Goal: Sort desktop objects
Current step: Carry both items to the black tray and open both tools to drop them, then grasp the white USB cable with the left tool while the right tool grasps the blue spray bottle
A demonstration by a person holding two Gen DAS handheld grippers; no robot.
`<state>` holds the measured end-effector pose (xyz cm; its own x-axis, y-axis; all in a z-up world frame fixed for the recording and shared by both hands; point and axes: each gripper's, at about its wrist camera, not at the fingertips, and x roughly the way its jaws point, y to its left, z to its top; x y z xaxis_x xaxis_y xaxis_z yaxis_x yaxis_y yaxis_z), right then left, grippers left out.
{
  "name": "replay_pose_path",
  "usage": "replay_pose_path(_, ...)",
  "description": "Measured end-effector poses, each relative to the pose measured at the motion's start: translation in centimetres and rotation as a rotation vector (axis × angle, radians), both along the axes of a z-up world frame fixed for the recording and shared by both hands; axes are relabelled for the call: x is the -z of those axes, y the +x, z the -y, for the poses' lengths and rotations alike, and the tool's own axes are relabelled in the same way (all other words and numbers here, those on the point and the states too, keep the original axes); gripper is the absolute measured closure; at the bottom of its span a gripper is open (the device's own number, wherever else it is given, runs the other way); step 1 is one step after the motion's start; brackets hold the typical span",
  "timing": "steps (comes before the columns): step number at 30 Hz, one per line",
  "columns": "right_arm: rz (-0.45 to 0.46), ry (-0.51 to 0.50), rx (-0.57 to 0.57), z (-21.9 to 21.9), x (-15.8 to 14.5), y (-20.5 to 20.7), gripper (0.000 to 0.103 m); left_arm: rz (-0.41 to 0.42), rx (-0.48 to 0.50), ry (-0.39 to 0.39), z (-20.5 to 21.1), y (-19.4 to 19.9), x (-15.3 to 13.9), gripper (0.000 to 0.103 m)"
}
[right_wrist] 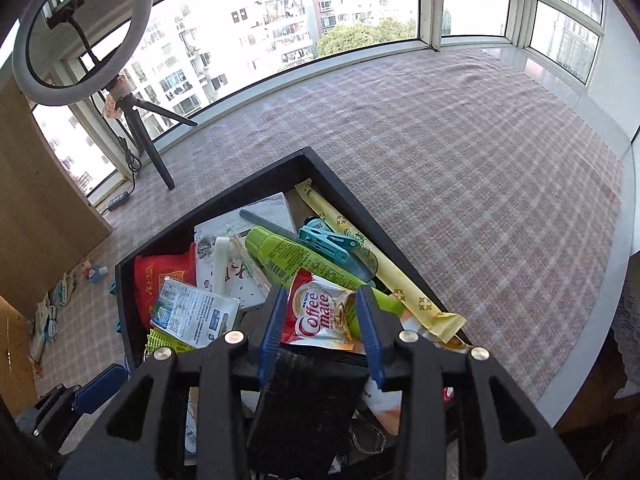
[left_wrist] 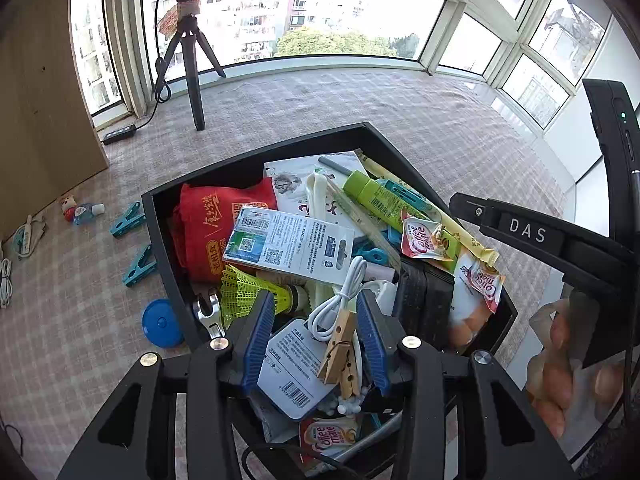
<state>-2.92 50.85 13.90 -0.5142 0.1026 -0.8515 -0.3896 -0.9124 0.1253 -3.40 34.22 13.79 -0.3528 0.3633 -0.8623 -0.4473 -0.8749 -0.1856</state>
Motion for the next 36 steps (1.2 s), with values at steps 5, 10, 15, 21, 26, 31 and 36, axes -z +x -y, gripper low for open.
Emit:
replay_pose_path(5,0.002,-0.014,-0.032,1.4,0.3,-0.9,0.068,-0.002,-0.055,-0.010,2.6,-0.9,0.1,0.063)
replay_pose_path(10,0.002,-0.034,-0.090,4.1,0.5,-2.4,0.068,0.001,-0.122,-0.023,6.8,-1.9,0.5,0.063)
replay_pose_path(15,0.003,-0.046,-0.170,8.1,0.6,-4.2,0.068,0.007,-0.218,-0.031,12.3,-3.5,0.8,0.063)
replay_pose_path(21,0.005,-0.059,-0.274,13.6,0.8,-7.0,0.068,0.006,-0.350,-0.050,19.9,-5.3,1.1,0.063)
replay_pose_path(26,0.012,-0.056,-0.366,18.2,1.0,-9.3,0.068,0.009,-0.455,-0.064,26.3,-6.5,1.5,0.063)
replay_pose_path(31,0.026,-0.047,-0.438,21.9,1.3,-11.6,0.068,0.020,-0.534,-0.059,31.2,-7.6,2.3,0.063)
replay_pose_path(36,0.055,-0.038,-0.513,24.6,2.2,-14.0,0.068,0.060,-0.585,-0.030,34.4,-9.3,3.6,0.063)
